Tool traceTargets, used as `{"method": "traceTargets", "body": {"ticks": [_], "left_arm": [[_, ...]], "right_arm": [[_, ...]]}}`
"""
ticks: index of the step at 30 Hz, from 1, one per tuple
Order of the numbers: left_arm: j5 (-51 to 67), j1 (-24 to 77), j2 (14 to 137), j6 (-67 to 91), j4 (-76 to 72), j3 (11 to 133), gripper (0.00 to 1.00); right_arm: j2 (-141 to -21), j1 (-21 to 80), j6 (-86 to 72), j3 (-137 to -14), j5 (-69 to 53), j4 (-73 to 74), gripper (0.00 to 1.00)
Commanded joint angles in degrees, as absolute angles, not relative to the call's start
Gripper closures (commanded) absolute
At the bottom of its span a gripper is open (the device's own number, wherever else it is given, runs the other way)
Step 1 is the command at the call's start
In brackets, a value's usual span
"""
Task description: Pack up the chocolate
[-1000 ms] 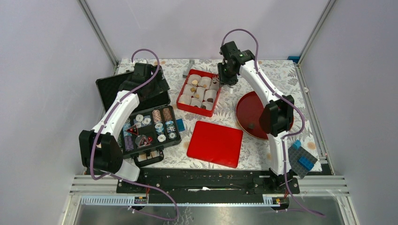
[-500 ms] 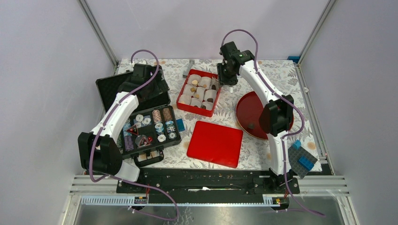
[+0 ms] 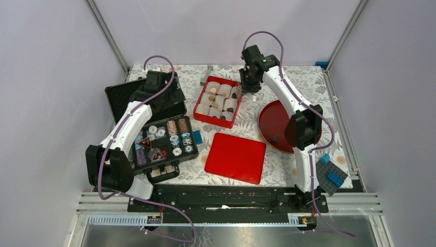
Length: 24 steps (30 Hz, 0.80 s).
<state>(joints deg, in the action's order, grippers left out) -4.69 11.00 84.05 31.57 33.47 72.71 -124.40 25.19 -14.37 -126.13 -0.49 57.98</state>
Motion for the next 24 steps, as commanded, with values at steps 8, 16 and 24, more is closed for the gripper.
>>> {"method": "traceTargets", "body": {"ticks": [8, 16, 24], "left_arm": [[-3.4, 10.7, 82.8, 30.7, 31.5, 78.0, 0.01], [-2.5, 10.7, 82.5, 30.6, 31.6, 78.5, 0.01], [-2.6, 10.7, 80.1, 30.5, 31.9, 77.6, 0.01]], "right_arm": [[-105.0, 21.7, -14.6, -119.6, 10.3, 53.4, 0.81], [-97.4, 14.7, -18.0, -103.9, 10.6, 41.9, 0.80], [-100.7, 14.6, -21.4, -98.9, 12.3, 33.8, 0.80]]}}
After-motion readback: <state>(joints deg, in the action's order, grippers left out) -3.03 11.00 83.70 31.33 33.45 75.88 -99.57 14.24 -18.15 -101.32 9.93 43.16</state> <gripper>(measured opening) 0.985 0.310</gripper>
